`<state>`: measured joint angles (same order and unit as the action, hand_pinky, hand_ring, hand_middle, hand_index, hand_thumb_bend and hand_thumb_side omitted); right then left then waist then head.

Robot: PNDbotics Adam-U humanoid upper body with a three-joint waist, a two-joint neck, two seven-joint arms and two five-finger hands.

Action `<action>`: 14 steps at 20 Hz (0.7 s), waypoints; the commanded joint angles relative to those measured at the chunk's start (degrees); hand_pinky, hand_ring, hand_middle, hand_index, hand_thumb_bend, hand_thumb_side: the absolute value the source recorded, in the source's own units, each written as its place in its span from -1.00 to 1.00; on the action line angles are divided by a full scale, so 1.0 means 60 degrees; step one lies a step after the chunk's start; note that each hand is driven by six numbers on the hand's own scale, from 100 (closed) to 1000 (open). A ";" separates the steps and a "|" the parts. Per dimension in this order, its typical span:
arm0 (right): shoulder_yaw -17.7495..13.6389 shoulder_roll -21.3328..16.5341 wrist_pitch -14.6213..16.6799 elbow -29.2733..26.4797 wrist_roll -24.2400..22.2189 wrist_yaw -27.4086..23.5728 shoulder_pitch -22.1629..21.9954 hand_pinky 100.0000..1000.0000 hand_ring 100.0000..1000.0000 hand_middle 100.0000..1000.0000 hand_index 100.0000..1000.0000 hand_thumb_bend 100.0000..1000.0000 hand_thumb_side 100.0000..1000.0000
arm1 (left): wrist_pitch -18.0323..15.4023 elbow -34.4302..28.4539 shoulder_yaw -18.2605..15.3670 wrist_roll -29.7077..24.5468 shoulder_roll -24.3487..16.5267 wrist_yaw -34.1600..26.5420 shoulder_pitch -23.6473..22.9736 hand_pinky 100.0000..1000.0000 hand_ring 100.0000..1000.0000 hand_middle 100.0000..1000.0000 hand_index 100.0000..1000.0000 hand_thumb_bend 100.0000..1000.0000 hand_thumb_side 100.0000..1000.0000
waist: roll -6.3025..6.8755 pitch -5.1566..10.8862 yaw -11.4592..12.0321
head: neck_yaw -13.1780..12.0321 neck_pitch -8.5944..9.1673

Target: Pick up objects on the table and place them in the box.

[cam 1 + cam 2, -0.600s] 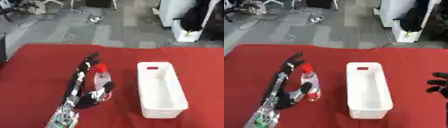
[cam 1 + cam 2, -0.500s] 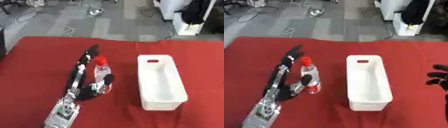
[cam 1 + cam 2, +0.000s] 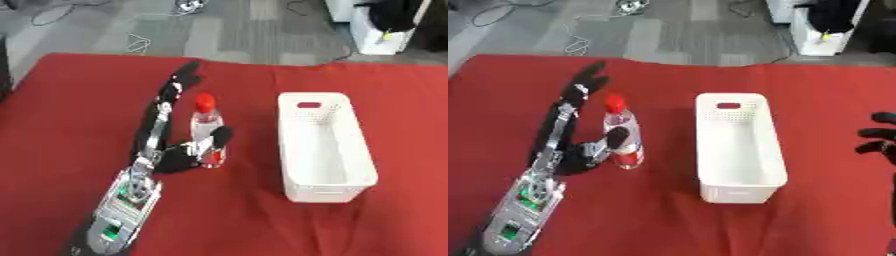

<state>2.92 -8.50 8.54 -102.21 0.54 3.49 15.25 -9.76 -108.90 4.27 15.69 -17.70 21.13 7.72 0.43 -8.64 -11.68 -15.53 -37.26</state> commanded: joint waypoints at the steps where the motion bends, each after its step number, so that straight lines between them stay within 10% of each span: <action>1: -0.0031 -0.0018 0.0016 -0.0121 -0.0034 -0.0042 0.0063 -0.14 0.11 0.27 0.37 -1.00 0.55 | 0.0069 0.0075 -0.0079 0.0078 -0.0206 -0.0162 0.0152 0.90 0.81 0.87 0.99 0.26 0.44 | -0.0012 0.0106 -0.0012 | -0.0173 -0.0012; 14: 0.0005 -0.0016 0.0042 -0.0101 -0.0141 -0.0083 0.0064 -0.14 0.11 0.27 0.37 -1.00 0.56 | 0.0523 0.1133 -0.0016 -0.0571 -0.0472 -0.3014 0.0464 0.96 0.84 0.90 0.98 0.33 0.42 | -0.0041 0.0110 -0.0059 | -0.0306 -0.0040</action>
<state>2.94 -8.49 8.66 -102.09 -0.10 3.11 15.23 -6.66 -101.89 4.21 12.82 -19.20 4.54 9.74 0.26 -8.64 -11.94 -16.76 -37.52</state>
